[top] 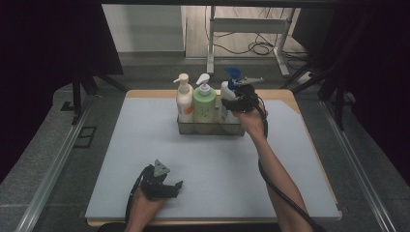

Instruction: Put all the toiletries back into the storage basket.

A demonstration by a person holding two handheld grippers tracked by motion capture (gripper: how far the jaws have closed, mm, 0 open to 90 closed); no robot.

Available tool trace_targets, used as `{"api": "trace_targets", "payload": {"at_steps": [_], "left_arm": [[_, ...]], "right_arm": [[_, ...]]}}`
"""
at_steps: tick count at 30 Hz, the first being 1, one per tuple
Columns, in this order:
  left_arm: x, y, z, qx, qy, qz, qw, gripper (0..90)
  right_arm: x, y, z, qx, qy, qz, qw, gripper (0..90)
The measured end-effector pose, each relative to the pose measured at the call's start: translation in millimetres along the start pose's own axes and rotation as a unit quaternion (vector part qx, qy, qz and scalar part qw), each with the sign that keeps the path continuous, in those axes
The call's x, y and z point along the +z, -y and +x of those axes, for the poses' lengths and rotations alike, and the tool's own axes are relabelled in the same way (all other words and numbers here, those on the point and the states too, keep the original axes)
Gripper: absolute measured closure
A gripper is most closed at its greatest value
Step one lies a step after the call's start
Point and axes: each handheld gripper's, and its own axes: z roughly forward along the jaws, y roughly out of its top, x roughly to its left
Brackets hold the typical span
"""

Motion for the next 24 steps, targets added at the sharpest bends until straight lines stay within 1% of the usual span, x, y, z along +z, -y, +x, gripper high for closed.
{"api": "trace_targets", "payload": {"at_steps": [6, 15, 19, 20, 22, 24], "left_arm": [[0.0, 0.0, 0.0, 0.000, 0.000, 0.000, 1.0000, 12.1], [-0.1, 0.0, -0.1, 0.000, 0.000, 0.000, 1.0000, 12.1], [0.0, 0.0, 0.0, 0.000, 0.000, 0.000, 1.0000, 12.1], [0.0, 0.0, 0.0, 0.000, 0.000, 0.000, 1.0000, 12.1], [-0.1, 0.0, -0.1, 0.000, 0.000, 0.000, 1.0000, 12.1], [0.0, 0.0, -0.1, 0.000, 0.000, 0.000, 1.0000, 12.1]], "right_arm": [[2.3, 3.1, 0.6, -0.002, 0.001, 0.004, 1.0000, 38.0], [2.7, 2.1, 0.2, -0.004, -0.004, 0.008, 0.9999, 37.2], [3.9, 1.5, 0.3, 0.000, -0.002, 0.008, 1.0000, 36.6], [4.0, 1.3, 0.3, 0.004, -0.003, 0.008, 1.0000, 36.1], [4.1, 0.7, -0.4, 0.012, -0.007, 0.006, 0.9999, 34.1], [4.1, 0.1, -0.8, 0.015, -0.006, 0.007, 0.9998, 31.1]]}}
